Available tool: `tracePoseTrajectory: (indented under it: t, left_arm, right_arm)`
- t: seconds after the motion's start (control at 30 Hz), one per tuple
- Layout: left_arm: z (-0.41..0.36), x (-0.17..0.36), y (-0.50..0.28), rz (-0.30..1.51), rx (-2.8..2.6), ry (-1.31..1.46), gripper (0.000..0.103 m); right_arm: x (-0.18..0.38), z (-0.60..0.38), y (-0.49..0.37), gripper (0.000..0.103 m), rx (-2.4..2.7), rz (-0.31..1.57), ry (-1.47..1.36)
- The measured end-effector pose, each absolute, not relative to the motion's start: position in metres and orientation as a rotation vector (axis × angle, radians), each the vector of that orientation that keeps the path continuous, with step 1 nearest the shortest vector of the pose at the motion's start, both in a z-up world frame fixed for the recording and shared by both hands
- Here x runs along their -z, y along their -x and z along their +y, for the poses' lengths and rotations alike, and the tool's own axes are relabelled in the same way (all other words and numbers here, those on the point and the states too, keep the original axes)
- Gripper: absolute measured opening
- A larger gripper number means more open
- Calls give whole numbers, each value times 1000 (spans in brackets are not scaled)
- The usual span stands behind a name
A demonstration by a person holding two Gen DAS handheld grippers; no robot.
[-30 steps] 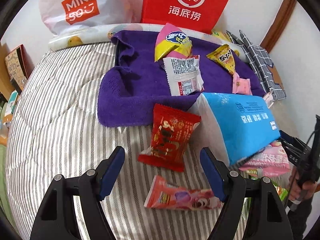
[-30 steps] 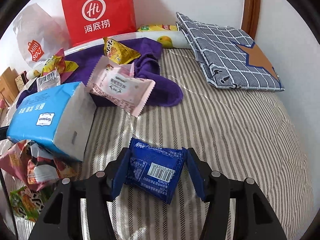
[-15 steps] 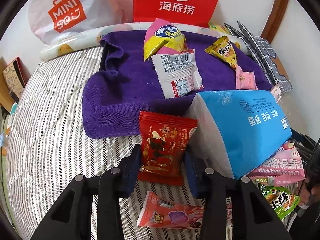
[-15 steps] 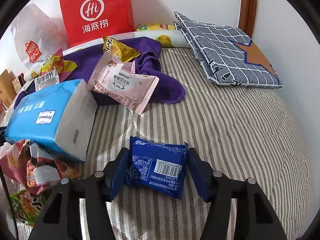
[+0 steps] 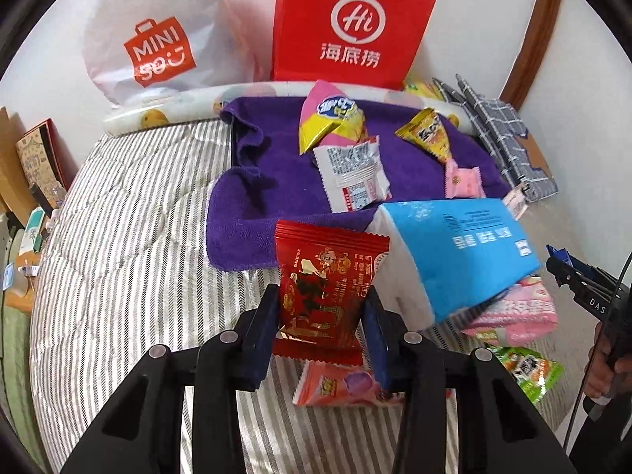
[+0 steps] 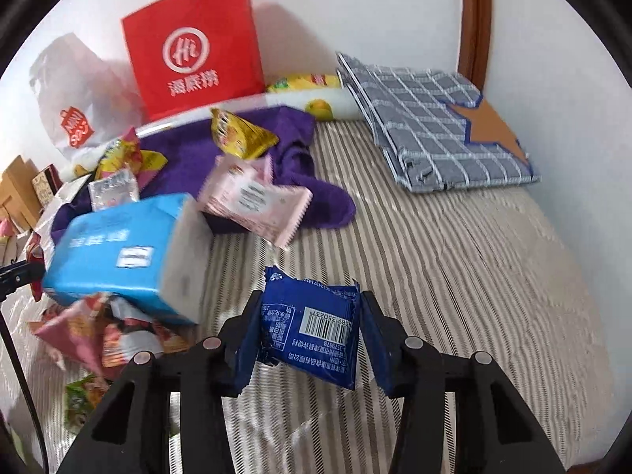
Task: Organize snacks
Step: 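Carry the red bag and blue packet over the purple towel with both tools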
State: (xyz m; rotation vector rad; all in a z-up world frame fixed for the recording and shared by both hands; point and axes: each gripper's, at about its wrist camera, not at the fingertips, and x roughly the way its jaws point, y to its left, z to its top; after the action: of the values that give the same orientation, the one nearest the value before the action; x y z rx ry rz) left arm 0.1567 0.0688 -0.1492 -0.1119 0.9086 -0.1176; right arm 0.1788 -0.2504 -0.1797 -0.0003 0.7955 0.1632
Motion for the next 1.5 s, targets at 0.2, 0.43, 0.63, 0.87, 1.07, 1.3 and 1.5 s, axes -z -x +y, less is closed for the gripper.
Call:
tracePoseTrajectory:
  t: [0.2,0.43,0.63,0.87,1.07,1.3,1.5]
  left_arm:
    - [66,136,-141,887,162,158,41]
    - [55,124,-127,865,197,177,41]
    - [46,120,-123,859,224,195,41]
    - [35,109,-123,835,238,181,41]
    - [30,103,-129,822,248,188,41]
    - [29,96,-141,810,251,198,41]
    - [30,94,-157,803,248,200,41]
  right_arm:
    - [158,-234,-165,45,-190,758,24]
    - [138,-216,-153,45,-224,715,30]
    - [127,-205,-147,45,-240,691,35]
    - [114,-199,-149,45,-246,666,15]
    - [105,-199,-157,45,-236,658,-12]
    - [98,-201,-172,45,-226,650,-37]
    - [95,-197,-186,45,-223,638,-28]
